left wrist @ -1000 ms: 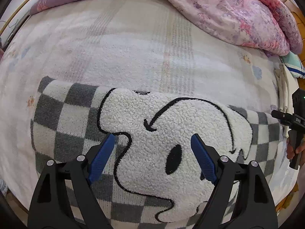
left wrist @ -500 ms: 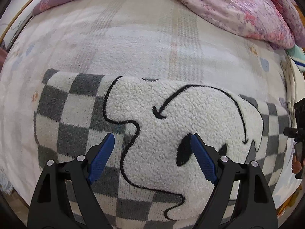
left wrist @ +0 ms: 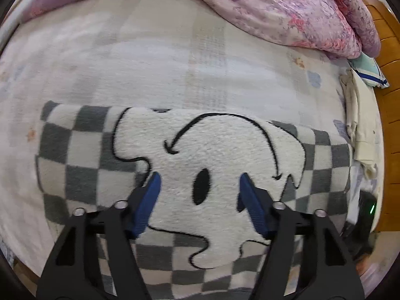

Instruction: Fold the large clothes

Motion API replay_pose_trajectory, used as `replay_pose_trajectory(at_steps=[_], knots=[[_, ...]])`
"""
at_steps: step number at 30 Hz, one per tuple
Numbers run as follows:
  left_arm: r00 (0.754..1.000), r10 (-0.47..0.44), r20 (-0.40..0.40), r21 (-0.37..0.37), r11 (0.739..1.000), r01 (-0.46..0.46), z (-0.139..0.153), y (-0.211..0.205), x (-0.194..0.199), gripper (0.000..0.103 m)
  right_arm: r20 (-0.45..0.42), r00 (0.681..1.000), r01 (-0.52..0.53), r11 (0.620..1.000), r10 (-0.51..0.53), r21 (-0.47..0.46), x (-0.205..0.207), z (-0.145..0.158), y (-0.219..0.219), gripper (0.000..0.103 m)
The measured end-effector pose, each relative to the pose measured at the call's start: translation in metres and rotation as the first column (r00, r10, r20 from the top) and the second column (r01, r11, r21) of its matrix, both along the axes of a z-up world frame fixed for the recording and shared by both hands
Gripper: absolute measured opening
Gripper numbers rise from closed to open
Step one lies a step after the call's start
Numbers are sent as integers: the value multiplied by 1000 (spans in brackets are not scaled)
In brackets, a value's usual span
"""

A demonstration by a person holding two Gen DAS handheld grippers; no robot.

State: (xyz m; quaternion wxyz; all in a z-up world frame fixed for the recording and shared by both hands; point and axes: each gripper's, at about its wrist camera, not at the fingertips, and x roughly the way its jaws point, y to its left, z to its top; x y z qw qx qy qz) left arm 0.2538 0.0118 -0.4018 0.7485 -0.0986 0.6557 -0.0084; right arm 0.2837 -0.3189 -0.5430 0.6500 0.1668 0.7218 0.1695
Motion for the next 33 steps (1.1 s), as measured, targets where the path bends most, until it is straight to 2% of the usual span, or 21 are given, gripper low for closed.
replay_pose_trajectory(at_steps=[1,2,3,5,7,8,10,12,13,16,18,19,22,23,25,27,29,30,32,33], knots=[[1000,-5,-8,-4,1000,5,-1,-1,4,42,35,999,29,993,-25,-112,-5,3,4,75],[1000,-9,-16,-12,1000,9,-2,-3,9,34,43,998,57,987,-51,-151,-5,4,6,73],[1000,-9,-24,-20,1000,8,-3,-4,14,23,55,993,116,979,-108,-168,-5,6,5,71],[998,-15,-54,-51,999,12,-7,-9,28,17,62,974,224,959,-217,-176,-5,6,2,70],[997,-45,-70,-96,995,38,-8,-16,43,1,87,973,229,951,-215,-210,-3,5,5,71],[995,-65,-80,-97,994,57,-9,-21,49,1,93,970,241,945,-225,-220,-2,4,8,71],[991,-103,-87,-30,994,101,-8,-33,64,1,90,967,253,943,-239,-217,-3,1,9,72],[988,-121,-97,11,992,122,-11,-41,78,1,76,967,255,948,-245,-188,0,-4,-1,75],[984,-122,-126,24,992,126,-18,-45,86,1,70,967,255,951,-247,-172,2,-7,-5,75],[954,-112,-279,59,989,134,-67,-53,100,0,65,969,246,956,-239,-158,2,-9,-16,77],[948,-113,-297,63,989,137,-95,-54,100,0,60,968,249,957,-243,-148,5,-11,-18,80],[950,-98,-298,52,992,119,-100,-51,101,0,58,967,256,957,-250,-139,7,-12,-21,81],[932,-67,-356,40,995,87,-99,-47,105,0,51,965,261,957,-257,-123,2,-16,-31,85],[919,-73,-388,60,993,104,-93,-49,101,0,45,967,255,959,-251,-126,1,-16,-32,85],[877,-68,-476,101,986,132,-82,-56,86,0,22,969,246,961,-245,-130,5,-18,-27,85],[881,-78,-467,131,979,156,-90,-60,72,0,1,969,244,961,-246,-128,11,-20,-28,85],[892,-30,-451,160,981,114,-110,-58,74,1,2,969,245,962,-246,-125,14,-21,-29,87],[882,0,-470,182,978,97,-113,-59,81,0,7,969,246,962,-247,-122,16,-22,-29,89],[858,-19,-514,206,968,145,-108,-66,86,0,21,968,252,960,-251,-122,15,-24,-34,89],[861,-29,-508,205,967,153,-99,-67,80,0,23,967,254,959,-253,-123,14,-24,-36,89]])
